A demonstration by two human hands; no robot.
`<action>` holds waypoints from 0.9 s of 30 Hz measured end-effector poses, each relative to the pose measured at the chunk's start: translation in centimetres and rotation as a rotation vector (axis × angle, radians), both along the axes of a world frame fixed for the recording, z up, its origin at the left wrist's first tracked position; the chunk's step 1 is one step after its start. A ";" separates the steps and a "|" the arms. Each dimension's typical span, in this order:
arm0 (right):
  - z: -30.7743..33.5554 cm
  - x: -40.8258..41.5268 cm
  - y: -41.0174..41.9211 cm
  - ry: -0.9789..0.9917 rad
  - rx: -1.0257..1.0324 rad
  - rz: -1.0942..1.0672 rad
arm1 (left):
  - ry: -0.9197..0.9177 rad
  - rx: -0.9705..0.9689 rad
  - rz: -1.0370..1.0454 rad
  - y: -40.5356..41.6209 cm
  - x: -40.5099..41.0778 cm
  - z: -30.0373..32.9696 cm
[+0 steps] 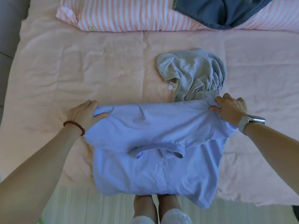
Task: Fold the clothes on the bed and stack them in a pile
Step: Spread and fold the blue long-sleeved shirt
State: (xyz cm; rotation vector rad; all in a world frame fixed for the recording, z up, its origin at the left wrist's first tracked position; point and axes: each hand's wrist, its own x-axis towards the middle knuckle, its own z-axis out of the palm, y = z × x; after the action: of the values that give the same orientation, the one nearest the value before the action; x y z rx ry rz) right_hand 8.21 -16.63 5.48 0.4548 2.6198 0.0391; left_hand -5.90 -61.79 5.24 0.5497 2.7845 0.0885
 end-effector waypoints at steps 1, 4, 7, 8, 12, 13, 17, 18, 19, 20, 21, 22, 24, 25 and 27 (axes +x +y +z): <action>-0.3 0.1 0.0 -0.031 0.019 0.001 | -0.024 -0.033 0.015 -0.1 0.0 -0.3; -1.0 0.6 0.2 -0.075 0.076 -0.015 | -0.075 -0.095 0.068 -0.5 0.4 -1.2; -0.6 0.9 1.0 -0.114 0.143 -0.046 | -0.121 -0.152 0.150 -1.3 0.0 -1.7; -0.4 0.9 1.2 -0.127 0.150 -0.065 | -0.140 -0.183 0.165 -1.6 -0.3 -1.7; 0.1 0.6 0.6 0.007 0.059 -0.200 | -0.174 -0.201 0.214 -2.0 -1.4 -1.4; 0.2 0.4 0.0 0.068 0.036 -0.181 | -0.174 -0.171 0.201 -1.8 -1.6 -1.3; -0.3 -0.4 -2.2 0.175 -0.062 0.020 | -0.142 -0.047 0.007 0.9 -1.9 -1.8; -0.6 -0.6 -2.5 0.151 -0.077 0.057 | -0.140 -0.049 -0.049 1.7 -2.1 -2.1; -0.9 -0.7 -2.5 0.124 -0.084 0.075 | -0.150 -0.067 -0.091 2.5 -2.3 -2.6; -1.2 -0.8 -2.4 0.098 -0.085 0.072 | -0.181 -0.108 -0.119 3.0 -2.6 -3.1; -1.4 -0.8 -2.1 0.070 -0.086 0.049 | -0.228 -0.166 -0.132 3.3 -2.9 -3.6; -1.5 -0.9 -1.9 0.037 -0.089 0.017 | -0.281 -0.226 -0.135 3.5 -3.3 -4.0; -1.7 -1.1 -1.4 -0.039 -0.106 -0.015 | -0.352 -0.304 -0.129 3.4 -4.0 -4.7; -1.7 -1.1 -1.2 -0.071 -0.115 -0.013 | -0.367 -0.313 -0.131 3.4 -4.3 -5.0; -1.7 -1.2 -0.9 -0.109 -0.138 0.000 | -0.400 -0.254 -0.137 3.3 -4.6 -5.2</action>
State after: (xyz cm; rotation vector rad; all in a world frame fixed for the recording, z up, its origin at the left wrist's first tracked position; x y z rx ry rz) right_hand 7.05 -17.53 3.76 0.3930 2.4956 -0.1128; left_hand -10.50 -58.49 0.01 0.5827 2.3192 -0.1661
